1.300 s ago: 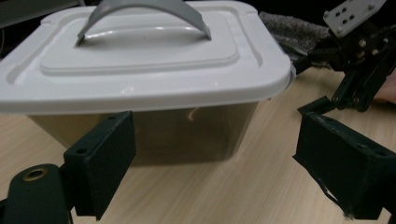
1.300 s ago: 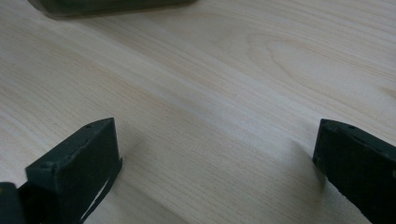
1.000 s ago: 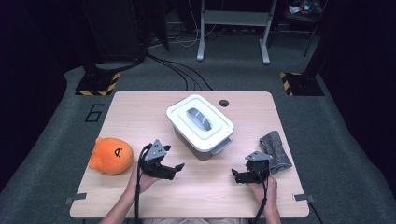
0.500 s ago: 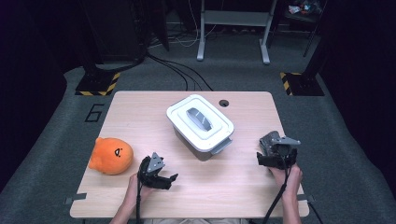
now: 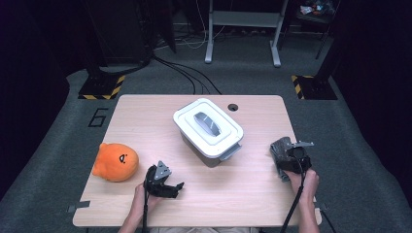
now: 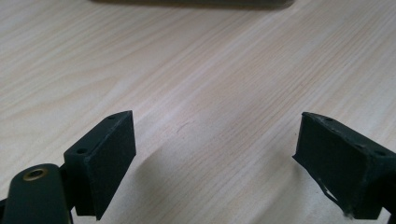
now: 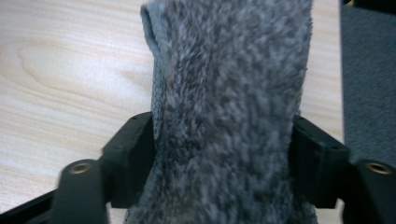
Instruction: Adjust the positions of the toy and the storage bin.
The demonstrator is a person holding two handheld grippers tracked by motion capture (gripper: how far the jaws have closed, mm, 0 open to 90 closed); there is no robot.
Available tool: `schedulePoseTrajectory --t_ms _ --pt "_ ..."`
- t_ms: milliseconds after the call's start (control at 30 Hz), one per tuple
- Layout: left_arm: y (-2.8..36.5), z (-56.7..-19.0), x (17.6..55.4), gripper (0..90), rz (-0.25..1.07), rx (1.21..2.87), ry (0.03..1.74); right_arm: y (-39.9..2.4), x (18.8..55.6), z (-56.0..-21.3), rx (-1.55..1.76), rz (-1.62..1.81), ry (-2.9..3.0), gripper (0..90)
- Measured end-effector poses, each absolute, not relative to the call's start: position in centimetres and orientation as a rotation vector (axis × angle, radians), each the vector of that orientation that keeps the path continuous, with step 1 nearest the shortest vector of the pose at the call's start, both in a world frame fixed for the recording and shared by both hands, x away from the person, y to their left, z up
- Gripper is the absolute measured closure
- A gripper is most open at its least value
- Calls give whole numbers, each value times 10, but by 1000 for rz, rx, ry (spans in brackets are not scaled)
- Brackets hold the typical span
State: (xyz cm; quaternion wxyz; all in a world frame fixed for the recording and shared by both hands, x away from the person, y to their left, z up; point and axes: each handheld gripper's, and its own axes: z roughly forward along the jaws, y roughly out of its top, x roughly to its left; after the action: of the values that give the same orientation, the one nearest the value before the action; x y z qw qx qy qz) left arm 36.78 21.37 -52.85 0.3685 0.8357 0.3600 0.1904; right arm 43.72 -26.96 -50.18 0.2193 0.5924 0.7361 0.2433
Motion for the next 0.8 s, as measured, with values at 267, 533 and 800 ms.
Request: schedulePoseTrajectory --t_ms 267,533,800 --pt "210 -529 367 124 522 2149 959 -271 436 -507 1624 684 2017 544" --pt "211 -530 368 124 503 2138 991 -272 432 -503 1638 667 1981 711" --pt "212 -530 370 125 469 2139 1003 -278 407 -484 1660 686 1962 711"
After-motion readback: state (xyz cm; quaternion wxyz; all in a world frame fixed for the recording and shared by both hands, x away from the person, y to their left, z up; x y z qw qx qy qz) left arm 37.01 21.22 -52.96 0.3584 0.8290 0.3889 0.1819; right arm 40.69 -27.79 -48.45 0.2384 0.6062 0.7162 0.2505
